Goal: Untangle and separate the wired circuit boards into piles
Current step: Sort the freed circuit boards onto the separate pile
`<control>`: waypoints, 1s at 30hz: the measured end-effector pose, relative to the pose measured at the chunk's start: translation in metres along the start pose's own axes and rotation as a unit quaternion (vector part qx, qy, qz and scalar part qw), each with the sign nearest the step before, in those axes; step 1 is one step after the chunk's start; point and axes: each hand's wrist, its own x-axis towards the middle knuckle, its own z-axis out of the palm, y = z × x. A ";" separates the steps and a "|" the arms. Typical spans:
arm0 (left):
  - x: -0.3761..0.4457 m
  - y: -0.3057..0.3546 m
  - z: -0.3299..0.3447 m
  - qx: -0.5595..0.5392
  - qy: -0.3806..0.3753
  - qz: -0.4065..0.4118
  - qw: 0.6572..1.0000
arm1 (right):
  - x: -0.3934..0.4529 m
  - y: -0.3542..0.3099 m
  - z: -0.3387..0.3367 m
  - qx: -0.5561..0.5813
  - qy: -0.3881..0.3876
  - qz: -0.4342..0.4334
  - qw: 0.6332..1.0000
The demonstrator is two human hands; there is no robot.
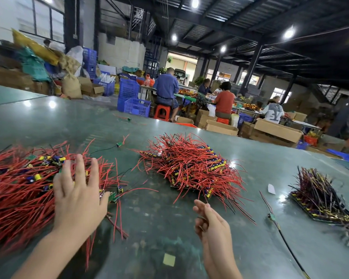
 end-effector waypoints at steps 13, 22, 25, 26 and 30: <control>-0.015 0.004 0.045 0.177 -0.242 0.103 0.948 | -0.009 0.000 0.006 -0.053 -0.044 -0.011 0.998; 0.006 -0.032 0.043 0.276 -0.215 0.134 0.927 | -0.009 0.003 0.008 -0.073 -0.061 -0.016 0.995; 0.013 -0.062 0.042 0.284 -0.213 0.145 0.924 | -0.010 0.003 0.008 -0.082 -0.069 -0.013 0.994; 0.015 -0.070 0.042 0.284 -0.214 0.156 0.922 | -0.010 0.003 0.008 -0.086 -0.071 -0.013 0.994; 0.029 -0.089 0.039 0.290 -0.234 0.148 0.916 | -0.011 0.003 0.010 -0.096 -0.075 -0.013 0.993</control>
